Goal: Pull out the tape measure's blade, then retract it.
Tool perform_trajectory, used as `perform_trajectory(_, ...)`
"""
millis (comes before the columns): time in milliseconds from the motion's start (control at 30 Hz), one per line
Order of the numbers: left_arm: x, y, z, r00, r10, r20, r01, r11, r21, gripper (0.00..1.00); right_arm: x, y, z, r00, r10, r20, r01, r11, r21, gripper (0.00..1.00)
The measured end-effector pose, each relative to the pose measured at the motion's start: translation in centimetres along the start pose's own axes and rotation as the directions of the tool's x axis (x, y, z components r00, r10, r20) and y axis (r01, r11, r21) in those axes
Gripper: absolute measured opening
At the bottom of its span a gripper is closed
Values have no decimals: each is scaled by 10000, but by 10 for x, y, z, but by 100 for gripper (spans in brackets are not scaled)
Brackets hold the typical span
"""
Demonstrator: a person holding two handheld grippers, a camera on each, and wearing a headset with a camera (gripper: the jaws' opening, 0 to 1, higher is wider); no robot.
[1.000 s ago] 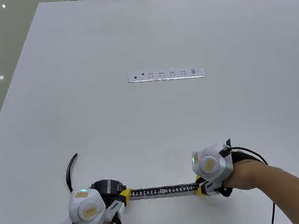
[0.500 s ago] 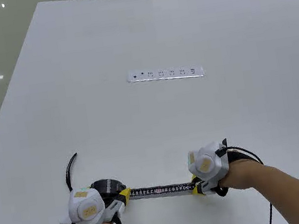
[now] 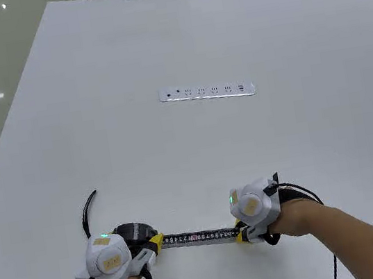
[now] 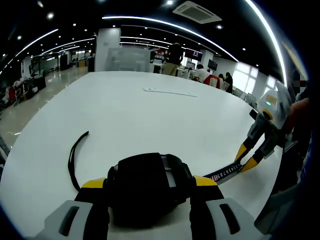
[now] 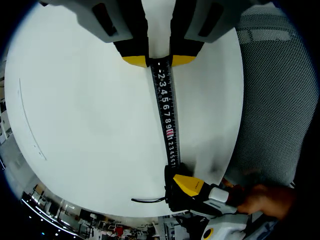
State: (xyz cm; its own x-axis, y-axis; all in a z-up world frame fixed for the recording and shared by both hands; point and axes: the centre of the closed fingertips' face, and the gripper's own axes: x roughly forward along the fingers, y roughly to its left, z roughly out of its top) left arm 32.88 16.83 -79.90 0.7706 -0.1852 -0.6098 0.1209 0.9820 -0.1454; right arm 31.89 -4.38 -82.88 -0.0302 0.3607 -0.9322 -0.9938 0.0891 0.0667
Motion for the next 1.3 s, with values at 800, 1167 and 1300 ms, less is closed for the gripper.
perform_trajectory(800,0,0,0,10000,-12,0,12,10000,-23,62,5,2,16,9998,-92,167,94,9998,-147,14)
perform_trajectory(1167,1,0,0,10000,-30,-22,29,10000,-37,62,10,2,24,9994,-77,349,81,9999,-120,14)
perform_trajectory(1300,1,0,-1,10000,-23,-19,22,10000,-32,62,12,2,26,9992,-82,394,86,9999,-105,15)
